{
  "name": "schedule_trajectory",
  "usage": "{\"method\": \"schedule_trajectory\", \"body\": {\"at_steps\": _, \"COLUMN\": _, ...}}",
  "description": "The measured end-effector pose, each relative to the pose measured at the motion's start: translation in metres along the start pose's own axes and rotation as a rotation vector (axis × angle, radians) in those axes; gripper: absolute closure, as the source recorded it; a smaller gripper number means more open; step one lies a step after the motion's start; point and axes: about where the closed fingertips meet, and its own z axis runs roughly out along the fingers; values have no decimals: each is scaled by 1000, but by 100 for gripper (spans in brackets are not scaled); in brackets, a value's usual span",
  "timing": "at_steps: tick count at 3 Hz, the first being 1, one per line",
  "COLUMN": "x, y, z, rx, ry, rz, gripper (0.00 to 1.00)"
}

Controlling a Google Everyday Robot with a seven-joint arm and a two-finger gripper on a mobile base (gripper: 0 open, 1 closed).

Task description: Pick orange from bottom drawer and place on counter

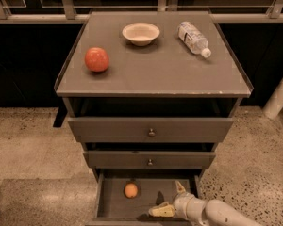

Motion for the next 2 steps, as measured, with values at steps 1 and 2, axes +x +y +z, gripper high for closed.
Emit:
{"method": "schedule_trajectory", "body": {"at_steps": 1, "x": 15, "y": -9, "z": 32, "rx": 23, "ry": -5, "rz": -17, "gripper": 0}}
{"method": "schedule_trajectory", "body": {"at_steps": 2, "x": 23, "y": -18, "z": 71, "rx": 25, "ry": -24, "rz": -28, "gripper": 0}}
